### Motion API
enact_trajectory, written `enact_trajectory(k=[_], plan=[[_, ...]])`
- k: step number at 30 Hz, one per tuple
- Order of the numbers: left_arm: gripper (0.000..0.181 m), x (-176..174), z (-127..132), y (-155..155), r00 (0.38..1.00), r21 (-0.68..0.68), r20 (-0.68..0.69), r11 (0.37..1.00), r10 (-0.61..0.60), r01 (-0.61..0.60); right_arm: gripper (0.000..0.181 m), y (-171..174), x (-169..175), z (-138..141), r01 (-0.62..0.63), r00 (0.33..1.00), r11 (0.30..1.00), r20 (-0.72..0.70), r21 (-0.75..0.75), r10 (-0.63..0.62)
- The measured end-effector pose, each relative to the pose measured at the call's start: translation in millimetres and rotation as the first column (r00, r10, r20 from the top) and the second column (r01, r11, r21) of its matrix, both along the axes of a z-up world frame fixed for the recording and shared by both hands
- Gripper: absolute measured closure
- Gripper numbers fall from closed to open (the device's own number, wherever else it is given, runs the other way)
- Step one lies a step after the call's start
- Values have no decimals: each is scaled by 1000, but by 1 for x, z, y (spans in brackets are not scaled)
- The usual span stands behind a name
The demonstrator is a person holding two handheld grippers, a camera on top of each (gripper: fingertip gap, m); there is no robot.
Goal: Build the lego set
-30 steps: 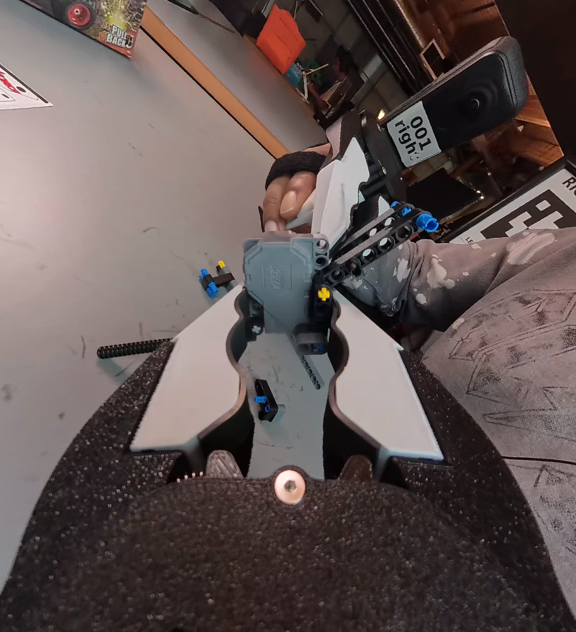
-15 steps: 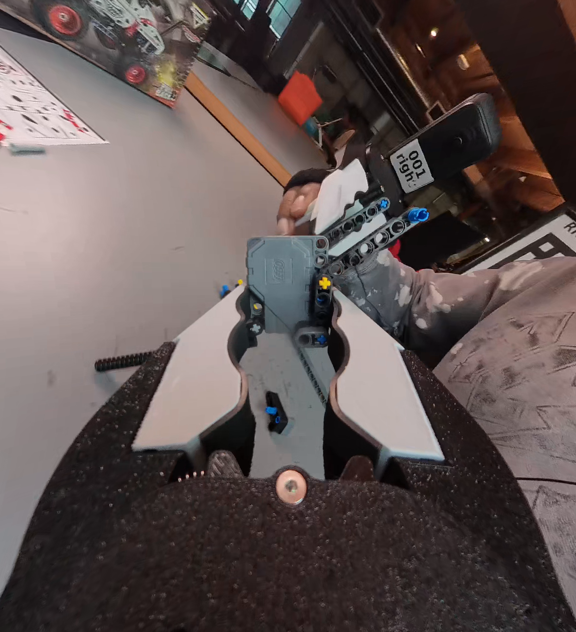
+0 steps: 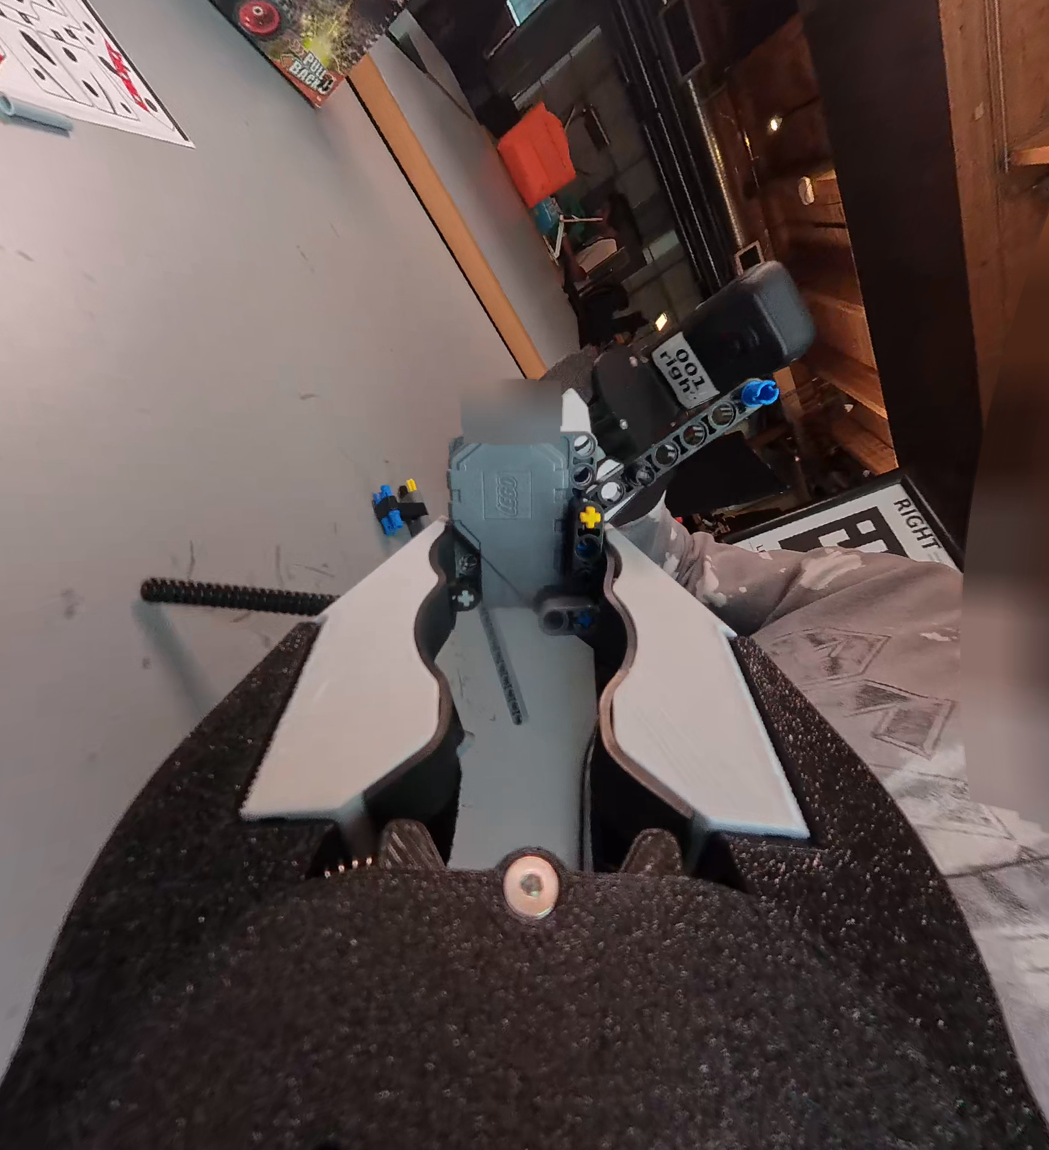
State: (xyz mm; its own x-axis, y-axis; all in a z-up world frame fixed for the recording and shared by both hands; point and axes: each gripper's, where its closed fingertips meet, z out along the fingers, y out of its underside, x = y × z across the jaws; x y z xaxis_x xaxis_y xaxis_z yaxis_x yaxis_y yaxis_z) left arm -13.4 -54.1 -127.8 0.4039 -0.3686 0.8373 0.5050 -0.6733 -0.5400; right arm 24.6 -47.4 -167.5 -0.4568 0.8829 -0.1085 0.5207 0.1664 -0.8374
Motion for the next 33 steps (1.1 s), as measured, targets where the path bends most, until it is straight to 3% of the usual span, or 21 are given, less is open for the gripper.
enact_trajectory(k=[4,7,10,15,20,24,33], plan=[[138,-4,30,-39,994,-6,-51,995,-97,97,174,-22,7,-10,45,996,997,82,-58,-40],[138,-3,19,-60,977,-126,-116,979,-176,162,174,-30,17,-25,81,985,992,158,-97,-65],[138,0,-15,-53,964,-268,-96,940,-246,213,174,-30,13,-37,118,976,990,190,-74,-102],[138,7,-46,-30,940,-312,-109,909,-324,278,174,-18,20,-44,189,959,981,209,37,-193],[138,5,-57,-13,934,-344,-104,893,-343,289,171,-9,28,-46,269,938,959,205,88,-281],[139,1,-74,-8,906,-400,-193,873,-378,279,167,-6,28,-48,296,926,945,198,140,-320],[138,1,-74,-6,909,-407,-119,854,-400,323,167,-3,35,-51,288,915,940,237,182,-326]])
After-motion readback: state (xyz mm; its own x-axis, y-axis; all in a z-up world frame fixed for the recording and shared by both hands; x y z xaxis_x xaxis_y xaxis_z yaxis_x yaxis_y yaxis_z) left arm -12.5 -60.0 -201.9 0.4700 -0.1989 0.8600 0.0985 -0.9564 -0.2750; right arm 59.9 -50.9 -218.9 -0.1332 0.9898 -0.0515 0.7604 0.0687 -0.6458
